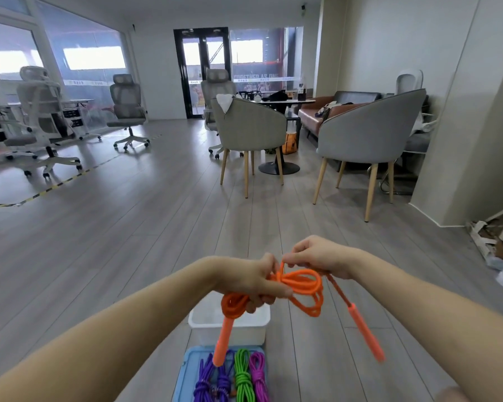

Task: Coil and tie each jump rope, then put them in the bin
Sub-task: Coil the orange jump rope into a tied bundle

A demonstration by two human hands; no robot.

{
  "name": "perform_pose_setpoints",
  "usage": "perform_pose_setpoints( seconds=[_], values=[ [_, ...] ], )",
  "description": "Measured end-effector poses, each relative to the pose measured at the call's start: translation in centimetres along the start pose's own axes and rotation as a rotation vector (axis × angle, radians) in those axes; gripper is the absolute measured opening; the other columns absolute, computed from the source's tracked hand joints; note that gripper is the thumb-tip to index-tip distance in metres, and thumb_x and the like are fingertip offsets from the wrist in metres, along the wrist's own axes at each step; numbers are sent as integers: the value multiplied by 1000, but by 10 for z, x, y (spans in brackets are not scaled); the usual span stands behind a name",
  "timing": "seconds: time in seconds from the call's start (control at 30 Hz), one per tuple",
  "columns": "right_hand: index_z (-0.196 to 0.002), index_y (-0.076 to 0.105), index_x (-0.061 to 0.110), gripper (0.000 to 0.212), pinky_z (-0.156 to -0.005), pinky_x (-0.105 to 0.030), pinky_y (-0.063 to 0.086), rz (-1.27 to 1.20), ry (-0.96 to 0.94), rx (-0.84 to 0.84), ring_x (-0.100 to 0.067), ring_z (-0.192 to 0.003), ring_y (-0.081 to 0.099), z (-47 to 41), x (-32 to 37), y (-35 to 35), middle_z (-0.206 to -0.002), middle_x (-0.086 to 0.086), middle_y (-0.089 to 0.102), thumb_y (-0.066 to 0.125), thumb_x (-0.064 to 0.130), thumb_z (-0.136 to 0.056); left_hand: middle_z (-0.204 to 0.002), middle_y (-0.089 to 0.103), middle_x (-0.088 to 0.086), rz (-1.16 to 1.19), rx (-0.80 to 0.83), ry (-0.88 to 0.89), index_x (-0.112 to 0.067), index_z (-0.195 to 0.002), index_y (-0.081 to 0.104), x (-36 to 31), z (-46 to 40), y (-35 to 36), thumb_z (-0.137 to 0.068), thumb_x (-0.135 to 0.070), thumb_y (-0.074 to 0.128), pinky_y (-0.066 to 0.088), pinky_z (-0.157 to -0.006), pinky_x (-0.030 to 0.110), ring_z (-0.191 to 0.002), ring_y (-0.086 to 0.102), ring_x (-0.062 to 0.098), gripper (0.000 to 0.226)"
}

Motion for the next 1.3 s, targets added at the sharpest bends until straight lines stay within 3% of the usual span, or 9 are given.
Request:
perform_pose_setpoints(
  seconds=[0.2, 0.3, 0.4, 0.5, 0.6, 0.9, 1.0, 1.1, 1.3],
  values=[
    [-74, 68, 22, 29, -60, -23, 43, 351, -173, -244, -8, -64, 56, 3, 37, 39, -70, 6, 62, 64, 37, -98, -74, 44, 3, 133, -173, -100, -9, -98, 47, 51, -47, 7, -96, -24, 70, 44, -57, 27, -52, 43, 10, 27],
    [-71, 67, 24, 32, -61, -26, 41, 325, -271, -272, -5, -60, 49, 8, 43, 35, -66, 7, 56, 59, 29, -101, -68, 51, 4, 300, -371, -94, 7, -139, 30, 53, -40, -27, -88, -19, 75, 50, -53, 27, -49, 52, 11, 73],
    [-90, 76, 18, 21, -58, -25, 40, 94, -324, -266, -6, -58, 46, 17, 39, 11, -66, 5, 55, 59, 22, -102, -78, 57, 11, 455, -488, 54, -4, -142, 17, 30, -24, -58, -84, 3, 76, 55, -53, 33, -53, 58, 18, 82],
    [-109, 73, 10, 27, -48, -23, 29, -216, -210, -43, -9, -52, 37, 18, 14, 10, -68, 3, 51, 54, 29, -106, -89, 58, 16, 536, -406, 139, -17, -138, 22, 6, -7, -65, -86, 10, 72, 58, -63, 36, -63, 62, 22, 77],
    [-115, 68, 5, 34, -48, -24, 23, -277, -147, 115, -11, -52, 29, 20, 2, 22, -71, 0, 49, 52, 34, -107, -84, 58, 14, 579, -323, 170, -18, -139, 29, -1, -2, -60, -89, 8, 69, 58, -70, 37, -68, 61, 22, 69],
    [-89, 62, 15, 39, -55, -25, 28, -443, -93, 163, -13, -55, 30, 19, -17, 16, -69, 1, 43, 61, 54, -94, -91, 55, 13, 726, -64, 470, -2, -124, 55, -55, 9, -33, -96, 1, 62, 51, -65, 26, -64, 47, 12, 29],
    [-82, 60, 19, 34, -57, -25, 33, -408, -121, 206, -11, -57, 37, 26, -10, 14, -68, 2, 44, 62, 48, -98, -101, 65, 19, 712, -17, 437, -7, -128, 47, -51, 17, -30, -96, 1, 61, 55, -69, 29, -67, 54, 15, 36],
    [-73, 59, 19, 30, -57, -26, 36, -255, -147, 214, -9, -55, 41, 27, -3, 13, -62, 4, 48, 62, 27, -102, -115, 66, 24, 389, 211, 317, -14, -128, 48, -46, 27, -5, -101, -1, 56, 59, -76, 32, -74, 58, 18, 30],
    [-81, 67, 13, 41, -55, -26, 40, 188, -42, 19, -12, -60, 47, 4, 3, 22, -66, 2, 54, 78, 53, -85, -109, 72, 20, -13, 134, -72, -9, -131, 42, 7, 3, 15, -102, -20, 63, 54, -64, 25, -67, 57, 12, 38]
  ],
)
Point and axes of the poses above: each hand's wrist, its own z-axis away from the middle knuckle, its own y-axis out of the palm, x = y × z, the point moved 9 cm from there along -z, towards the middle knuckle
